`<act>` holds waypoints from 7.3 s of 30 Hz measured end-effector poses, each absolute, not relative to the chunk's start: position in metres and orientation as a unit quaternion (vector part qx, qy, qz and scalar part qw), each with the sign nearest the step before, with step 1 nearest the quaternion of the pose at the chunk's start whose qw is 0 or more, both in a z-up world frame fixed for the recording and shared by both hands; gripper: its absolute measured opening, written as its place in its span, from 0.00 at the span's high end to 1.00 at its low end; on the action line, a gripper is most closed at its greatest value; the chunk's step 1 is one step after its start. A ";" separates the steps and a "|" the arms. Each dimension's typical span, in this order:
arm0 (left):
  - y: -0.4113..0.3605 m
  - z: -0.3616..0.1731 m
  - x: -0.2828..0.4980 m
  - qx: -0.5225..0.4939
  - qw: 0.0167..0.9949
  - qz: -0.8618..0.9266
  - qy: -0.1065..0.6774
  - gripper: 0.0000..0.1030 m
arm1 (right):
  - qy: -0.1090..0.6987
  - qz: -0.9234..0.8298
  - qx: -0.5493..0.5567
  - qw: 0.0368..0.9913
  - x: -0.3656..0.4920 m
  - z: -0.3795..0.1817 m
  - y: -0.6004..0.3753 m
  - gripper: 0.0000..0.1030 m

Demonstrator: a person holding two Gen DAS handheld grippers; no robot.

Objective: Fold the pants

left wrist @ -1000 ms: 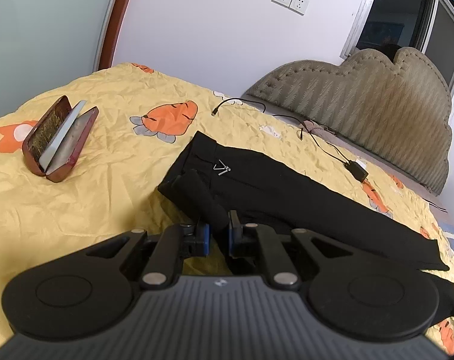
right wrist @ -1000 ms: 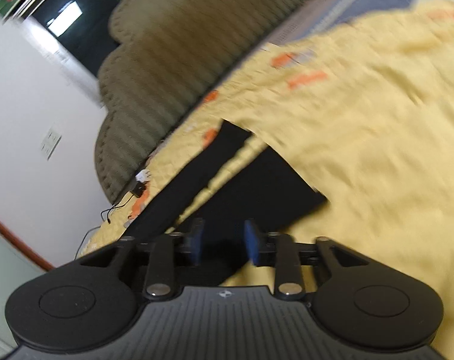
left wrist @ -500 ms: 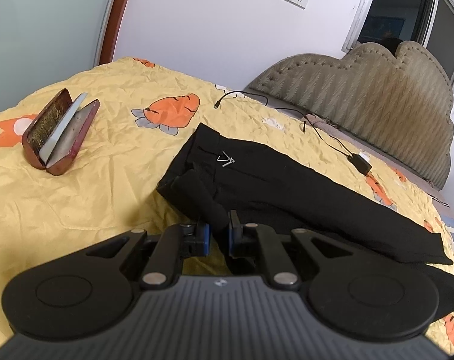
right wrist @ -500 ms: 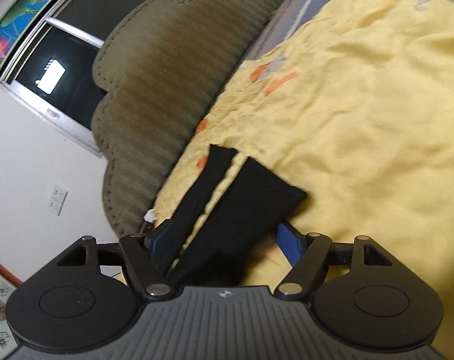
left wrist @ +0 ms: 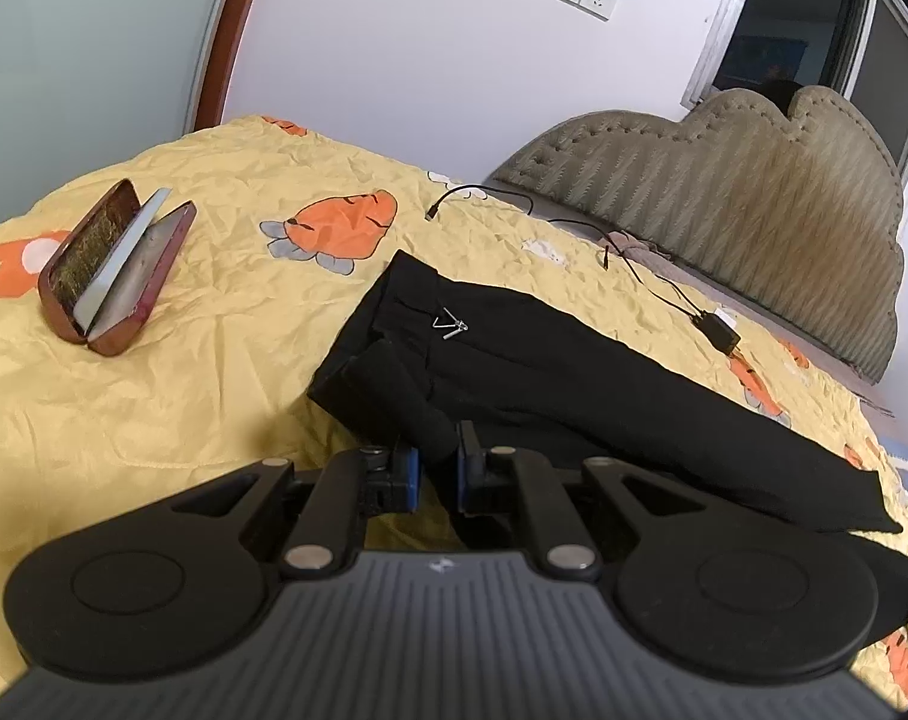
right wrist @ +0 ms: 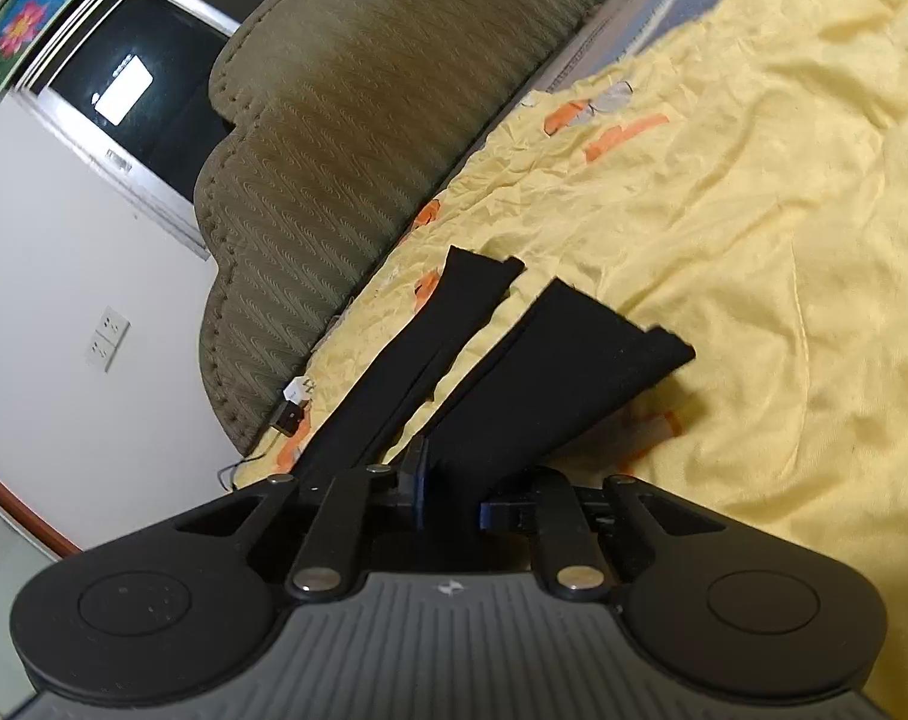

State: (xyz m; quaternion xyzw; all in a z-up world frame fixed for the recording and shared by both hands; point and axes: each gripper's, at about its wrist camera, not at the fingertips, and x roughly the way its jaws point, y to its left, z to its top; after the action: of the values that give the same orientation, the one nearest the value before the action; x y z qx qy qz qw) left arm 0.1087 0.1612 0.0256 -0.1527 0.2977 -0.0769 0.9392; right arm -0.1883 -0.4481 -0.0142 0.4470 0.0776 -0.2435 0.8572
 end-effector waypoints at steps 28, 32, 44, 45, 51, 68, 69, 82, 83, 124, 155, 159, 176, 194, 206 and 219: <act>0.143 0.055 0.145 -0.138 0.946 -0.099 0.275 0.91 | 0.179 -0.326 0.090 0.924 -0.121 0.042 -0.394 0.93; 0.141 0.059 0.146 -0.134 0.948 -0.102 0.271 0.91 | 0.181 -0.328 0.075 0.924 -0.119 0.044 -0.390 0.93; 0.138 0.063 0.147 -0.126 0.948 -0.106 0.271 0.91 | 0.160 -0.306 0.090 0.934 -0.125 0.069 -0.388 0.93; 0.137 0.065 0.149 -0.125 0.948 -0.107 0.272 0.91 | 0.159 -0.305 0.086 0.935 -0.123 0.072 -0.389 0.93; 0.131 0.079 0.159 -0.129 0.948 -0.115 0.266 0.91 | 0.164 -0.306 0.021 0.938 -0.096 0.085 -0.386 0.93; 0.133 0.092 0.218 -0.164 0.945 -0.102 0.263 0.91 | 0.225 -0.379 -0.291 0.849 -0.006 0.059 -0.380 0.93; 0.134 0.091 0.222 -0.168 0.944 -0.101 0.266 0.91 | 0.230 -0.380 -0.299 0.844 -0.001 0.056 -0.383 0.93; 0.131 0.061 0.303 -0.196 0.926 -0.063 0.316 0.91 | 0.285 -0.389 -0.315 0.817 0.078 0.030 -0.430 0.93; 0.129 0.058 0.308 -0.195 0.926 -0.060 0.319 0.91 | 0.287 -0.390 -0.313 0.817 0.084 0.028 -0.433 0.93; 0.124 0.021 0.382 -0.057 0.927 0.064 0.366 0.29 | 0.274 -0.354 0.106 0.888 0.074 0.019 -0.534 0.23; 0.170 -0.012 0.310 -0.074 0.918 -0.078 0.382 0.19 | 0.243 -0.084 0.344 0.903 0.007 -0.016 -0.425 0.14; 0.170 -0.012 0.302 -0.096 0.918 -0.115 0.367 0.20 | 0.233 -0.087 0.363 0.898 0.005 -0.023 -0.426 0.14; 0.157 -0.012 0.286 -0.073 0.921 -0.189 0.333 0.20 | 0.211 -0.083 0.369 0.902 0.001 -0.029 -0.425 0.13; 0.170 -0.027 0.305 -0.123 0.897 -0.208 0.370 0.12 | 0.194 -0.079 0.348 0.914 -0.001 -0.033 -0.418 0.11; 0.194 -0.016 0.254 -0.147 0.888 -0.284 0.332 0.12 | 0.151 -0.016 0.422 0.894 -0.013 -0.040 -0.433 0.11; 0.197 -0.024 0.241 -0.141 0.895 -0.228 0.357 0.12 | 0.164 0.053 0.482 0.859 0.029 -0.039 -0.426 0.04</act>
State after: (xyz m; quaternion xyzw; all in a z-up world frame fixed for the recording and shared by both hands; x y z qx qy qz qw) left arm 0.2415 0.1972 -0.0242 -0.1408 0.3575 -0.2284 0.8945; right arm 0.0285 -0.4259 -0.0388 0.4818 0.1638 0.0533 0.8592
